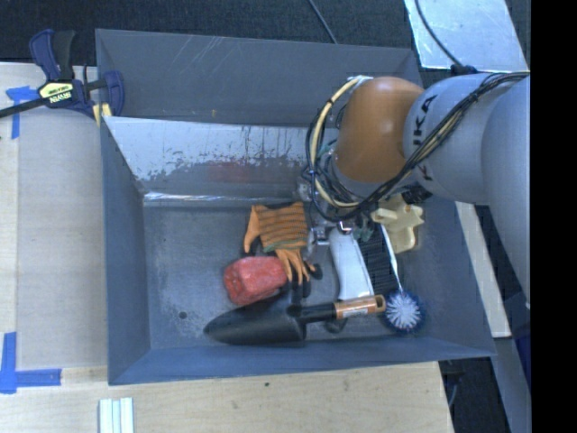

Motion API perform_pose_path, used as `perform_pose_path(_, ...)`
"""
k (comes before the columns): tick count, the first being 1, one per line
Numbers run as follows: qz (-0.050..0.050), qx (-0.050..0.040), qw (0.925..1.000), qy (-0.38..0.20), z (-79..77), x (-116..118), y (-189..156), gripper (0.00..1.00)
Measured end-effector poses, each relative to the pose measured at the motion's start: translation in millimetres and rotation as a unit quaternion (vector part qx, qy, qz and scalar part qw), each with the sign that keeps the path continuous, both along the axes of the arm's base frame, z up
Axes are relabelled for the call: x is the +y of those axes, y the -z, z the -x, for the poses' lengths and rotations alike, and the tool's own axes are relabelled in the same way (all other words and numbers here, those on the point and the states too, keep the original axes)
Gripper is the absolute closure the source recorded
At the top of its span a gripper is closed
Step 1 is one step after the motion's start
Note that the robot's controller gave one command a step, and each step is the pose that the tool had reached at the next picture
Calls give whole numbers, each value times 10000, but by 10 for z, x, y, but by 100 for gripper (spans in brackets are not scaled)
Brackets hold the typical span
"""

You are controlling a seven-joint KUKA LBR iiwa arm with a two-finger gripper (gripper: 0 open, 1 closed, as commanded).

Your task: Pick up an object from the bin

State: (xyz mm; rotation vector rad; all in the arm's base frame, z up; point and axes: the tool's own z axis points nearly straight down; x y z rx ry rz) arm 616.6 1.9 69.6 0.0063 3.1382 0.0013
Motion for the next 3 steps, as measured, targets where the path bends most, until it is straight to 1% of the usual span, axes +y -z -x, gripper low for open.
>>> perform_pose_path(1,12,-37,10000,-46,-15,15,-26,0)
perform_pose_path(2,1,-41,10000,50,9,-47,-49,100)
perform_pose_path(3,1,-41,10000,49,9,-46,-49,100)
